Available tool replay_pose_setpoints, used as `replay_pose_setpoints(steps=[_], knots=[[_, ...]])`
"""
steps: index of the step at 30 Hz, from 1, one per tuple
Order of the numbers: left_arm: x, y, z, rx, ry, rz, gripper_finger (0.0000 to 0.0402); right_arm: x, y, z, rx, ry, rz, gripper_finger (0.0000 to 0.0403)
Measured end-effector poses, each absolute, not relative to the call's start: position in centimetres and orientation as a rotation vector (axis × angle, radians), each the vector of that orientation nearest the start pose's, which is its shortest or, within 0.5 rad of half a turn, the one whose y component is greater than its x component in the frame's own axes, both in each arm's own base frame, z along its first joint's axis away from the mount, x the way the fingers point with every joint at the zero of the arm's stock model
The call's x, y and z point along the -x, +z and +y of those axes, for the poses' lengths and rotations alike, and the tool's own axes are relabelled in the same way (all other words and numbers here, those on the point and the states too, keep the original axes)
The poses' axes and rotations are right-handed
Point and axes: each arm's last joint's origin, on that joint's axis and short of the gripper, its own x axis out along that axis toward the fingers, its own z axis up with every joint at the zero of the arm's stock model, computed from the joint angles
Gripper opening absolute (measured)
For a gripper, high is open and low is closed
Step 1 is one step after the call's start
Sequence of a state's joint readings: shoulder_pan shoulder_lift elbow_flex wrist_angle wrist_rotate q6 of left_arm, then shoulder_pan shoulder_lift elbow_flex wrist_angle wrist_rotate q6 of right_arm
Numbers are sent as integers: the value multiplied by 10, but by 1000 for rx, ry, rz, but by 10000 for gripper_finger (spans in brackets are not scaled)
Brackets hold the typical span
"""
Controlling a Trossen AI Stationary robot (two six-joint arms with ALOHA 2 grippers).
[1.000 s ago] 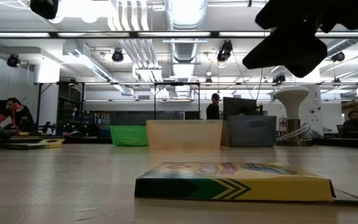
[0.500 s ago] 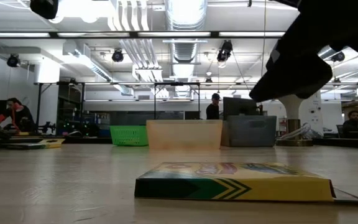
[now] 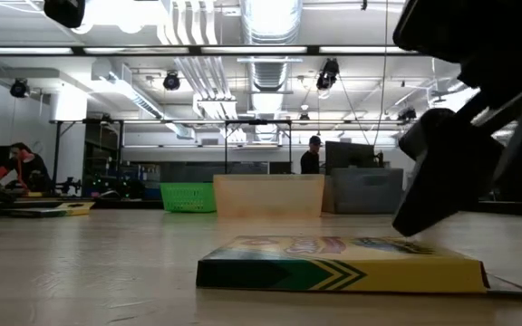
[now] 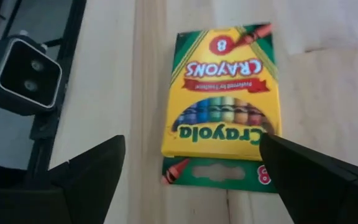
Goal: Pick & Place School Supplies
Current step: Put the yellow crayon box into the black bin
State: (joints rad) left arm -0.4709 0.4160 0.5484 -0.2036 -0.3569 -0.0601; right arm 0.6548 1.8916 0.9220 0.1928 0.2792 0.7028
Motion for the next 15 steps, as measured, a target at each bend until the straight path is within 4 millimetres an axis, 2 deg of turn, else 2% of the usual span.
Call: replay_pose_setpoints(steps=[5, 15], knots=[[-101, 295, -40, 30, -112, 71, 124, -291, 113, 212, -302, 67, 773, 370], [-101, 294, -40, 28, -112, 76, 124, -291, 121, 210, -268, 20, 723, 370]])
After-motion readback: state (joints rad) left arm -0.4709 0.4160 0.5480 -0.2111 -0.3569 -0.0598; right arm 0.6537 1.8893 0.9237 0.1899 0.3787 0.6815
